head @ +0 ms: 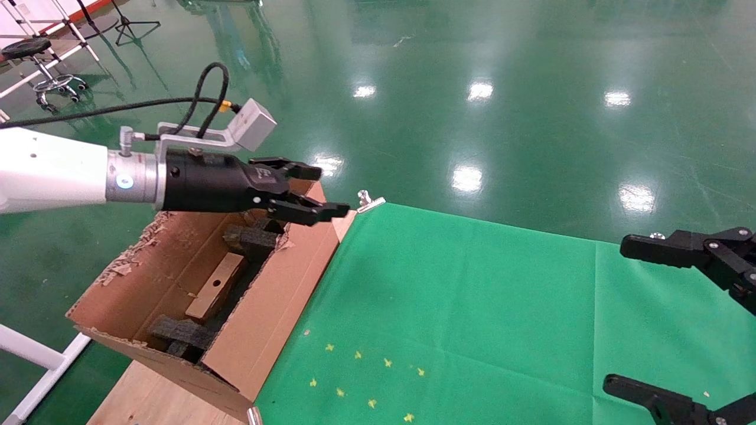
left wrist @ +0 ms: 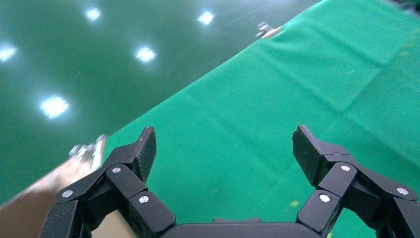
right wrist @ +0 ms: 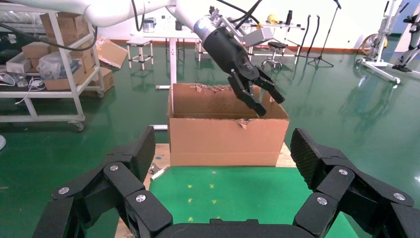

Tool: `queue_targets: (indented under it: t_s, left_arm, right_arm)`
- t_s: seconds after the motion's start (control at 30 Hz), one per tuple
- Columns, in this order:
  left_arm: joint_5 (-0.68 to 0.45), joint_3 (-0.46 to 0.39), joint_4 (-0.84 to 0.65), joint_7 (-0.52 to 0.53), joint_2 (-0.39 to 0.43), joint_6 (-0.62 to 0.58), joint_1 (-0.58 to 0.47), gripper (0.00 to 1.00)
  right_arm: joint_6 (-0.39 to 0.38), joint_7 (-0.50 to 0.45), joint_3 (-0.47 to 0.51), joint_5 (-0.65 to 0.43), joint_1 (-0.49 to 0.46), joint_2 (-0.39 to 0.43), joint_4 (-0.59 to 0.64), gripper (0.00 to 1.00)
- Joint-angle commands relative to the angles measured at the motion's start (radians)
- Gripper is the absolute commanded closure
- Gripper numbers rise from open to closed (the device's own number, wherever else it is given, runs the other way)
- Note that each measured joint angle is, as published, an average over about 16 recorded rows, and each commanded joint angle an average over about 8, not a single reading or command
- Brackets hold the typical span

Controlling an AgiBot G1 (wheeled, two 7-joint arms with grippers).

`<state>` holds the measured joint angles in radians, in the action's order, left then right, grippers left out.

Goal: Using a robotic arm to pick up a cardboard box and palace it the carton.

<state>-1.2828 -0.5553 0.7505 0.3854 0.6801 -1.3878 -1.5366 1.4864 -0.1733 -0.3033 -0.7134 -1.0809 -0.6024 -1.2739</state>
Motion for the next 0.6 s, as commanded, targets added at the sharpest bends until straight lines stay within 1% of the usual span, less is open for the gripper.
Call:
queue_targets:
  t_s: [0.03, 0.6]
  left_arm:
    - [0.036, 0.018, 0.035, -0.013, -0.005, -0.007, 0.030, 0.00]
    - [0.337, 0.168, 0.325, -0.121, -0.042, -0.066, 0.282, 0.00]
  right_arm:
    - [0.000, 0.000, 0.000, 0.000, 0.000, 0.000, 0.000, 0.00]
    - [0.000, 0.000, -0.001, 0.000, 0.000, 0.000, 0.000, 0.00]
